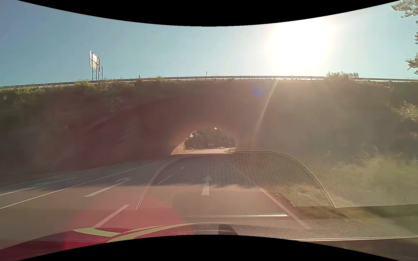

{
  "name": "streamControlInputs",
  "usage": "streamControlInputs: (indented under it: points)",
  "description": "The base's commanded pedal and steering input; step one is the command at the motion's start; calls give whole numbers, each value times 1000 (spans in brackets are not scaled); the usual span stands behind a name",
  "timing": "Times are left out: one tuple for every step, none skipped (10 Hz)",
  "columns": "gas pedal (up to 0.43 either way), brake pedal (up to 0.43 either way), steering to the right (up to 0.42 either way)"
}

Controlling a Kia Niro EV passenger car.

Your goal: Follow the waypoints while adhering to traffic rules and regulations

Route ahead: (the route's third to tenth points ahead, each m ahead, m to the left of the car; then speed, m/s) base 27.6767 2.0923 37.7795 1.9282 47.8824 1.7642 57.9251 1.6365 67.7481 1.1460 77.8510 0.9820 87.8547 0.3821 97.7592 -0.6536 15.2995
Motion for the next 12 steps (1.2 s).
streamControlInputs:
  points:
    - [59,0,-2]
    - [59,0,-2]
    - [59,0,-2]
    - [59,0,-2]
    - [59,0,-2]
    - [59,0,-2]
    - [59,0,-2]
    - [59,0,-1]
    - [59,0,-1]
    - [59,0,-1]
    - [59,0,-1]
    - [59,0,0]
